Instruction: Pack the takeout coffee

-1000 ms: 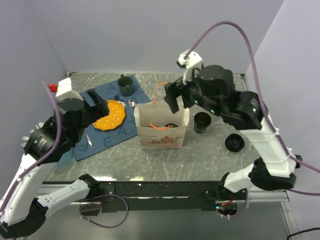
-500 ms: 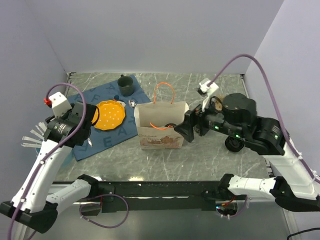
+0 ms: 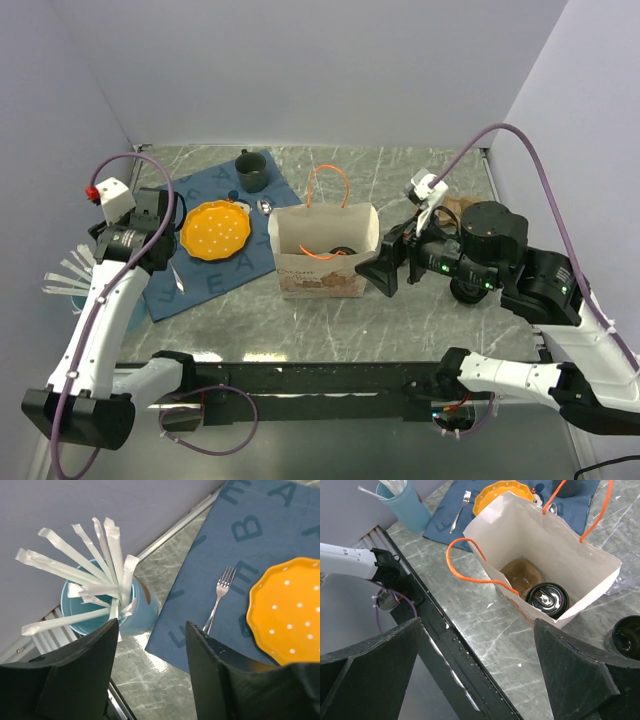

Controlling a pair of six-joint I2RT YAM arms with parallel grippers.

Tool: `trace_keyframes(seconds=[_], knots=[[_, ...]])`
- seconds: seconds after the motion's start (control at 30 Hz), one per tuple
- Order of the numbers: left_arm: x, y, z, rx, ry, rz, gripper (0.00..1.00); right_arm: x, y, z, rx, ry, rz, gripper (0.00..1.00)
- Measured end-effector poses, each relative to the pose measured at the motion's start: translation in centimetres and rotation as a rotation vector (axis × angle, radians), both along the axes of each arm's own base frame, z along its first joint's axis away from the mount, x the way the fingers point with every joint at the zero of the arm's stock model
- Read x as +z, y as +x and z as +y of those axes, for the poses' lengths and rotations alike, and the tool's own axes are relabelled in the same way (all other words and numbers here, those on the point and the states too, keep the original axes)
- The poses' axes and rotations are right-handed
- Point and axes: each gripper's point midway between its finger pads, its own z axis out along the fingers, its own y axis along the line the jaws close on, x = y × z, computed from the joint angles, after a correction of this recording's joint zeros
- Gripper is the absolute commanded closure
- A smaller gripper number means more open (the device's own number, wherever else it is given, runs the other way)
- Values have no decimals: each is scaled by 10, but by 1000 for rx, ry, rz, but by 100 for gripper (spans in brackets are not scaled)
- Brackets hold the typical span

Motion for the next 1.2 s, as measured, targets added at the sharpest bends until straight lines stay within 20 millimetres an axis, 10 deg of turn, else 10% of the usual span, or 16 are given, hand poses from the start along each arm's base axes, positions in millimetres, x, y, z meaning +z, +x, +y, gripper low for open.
trace_keyframes(seconds=[1.2], knots=[[-48, -8, 28, 142, 105, 98, 53, 1, -1, -12, -21, 0, -40, 0]])
